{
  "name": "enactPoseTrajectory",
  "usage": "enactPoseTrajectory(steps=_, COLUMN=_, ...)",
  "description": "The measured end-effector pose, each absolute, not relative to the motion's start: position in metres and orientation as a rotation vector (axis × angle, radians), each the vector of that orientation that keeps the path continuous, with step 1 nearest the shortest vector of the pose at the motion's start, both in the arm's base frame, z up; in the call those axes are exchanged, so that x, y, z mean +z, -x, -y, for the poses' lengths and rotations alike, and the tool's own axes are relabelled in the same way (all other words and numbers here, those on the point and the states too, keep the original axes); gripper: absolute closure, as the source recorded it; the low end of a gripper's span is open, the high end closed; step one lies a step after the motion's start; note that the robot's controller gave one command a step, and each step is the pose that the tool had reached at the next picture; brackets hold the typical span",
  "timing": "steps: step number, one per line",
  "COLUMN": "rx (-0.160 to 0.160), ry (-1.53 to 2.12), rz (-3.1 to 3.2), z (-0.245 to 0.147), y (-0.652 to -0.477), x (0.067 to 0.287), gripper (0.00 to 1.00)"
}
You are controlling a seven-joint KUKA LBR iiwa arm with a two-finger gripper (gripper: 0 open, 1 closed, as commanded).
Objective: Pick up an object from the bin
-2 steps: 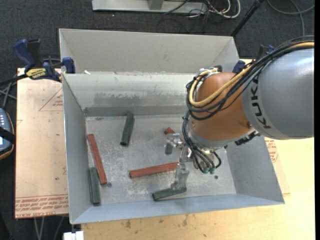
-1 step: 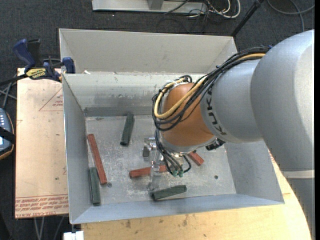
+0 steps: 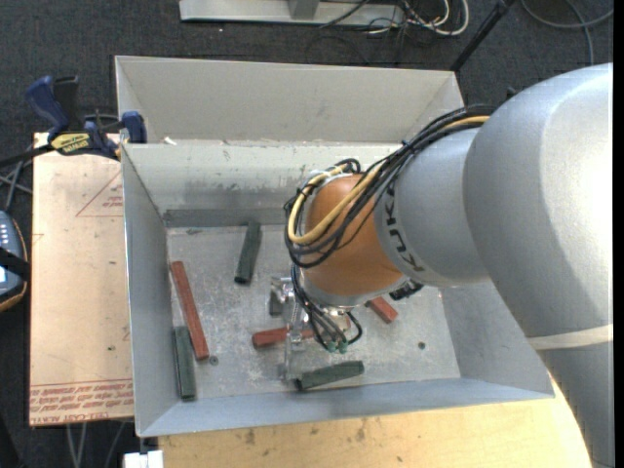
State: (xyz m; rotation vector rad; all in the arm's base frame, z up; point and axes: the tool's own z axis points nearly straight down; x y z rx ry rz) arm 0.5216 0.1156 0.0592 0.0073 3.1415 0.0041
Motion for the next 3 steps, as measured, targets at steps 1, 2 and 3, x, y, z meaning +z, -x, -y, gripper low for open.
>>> enactPoseTrajectory(steps=1, rx=0.001, ry=-0.140, rz=-3.141, z=-0.100, y=-0.502, x=0.099, gripper=0.00)
enactPoseTrajectory(steps=2, rx=0.001, ry=-0.099, rz=-3.140, z=-0.103, y=-0.507, x=0.083, gripper=0.00)
enactPoseTrajectory(steps=3, rx=0.003, ry=-0.272, rz=-3.129, z=-0.089, y=-0.489, x=0.070, gripper=1.00)
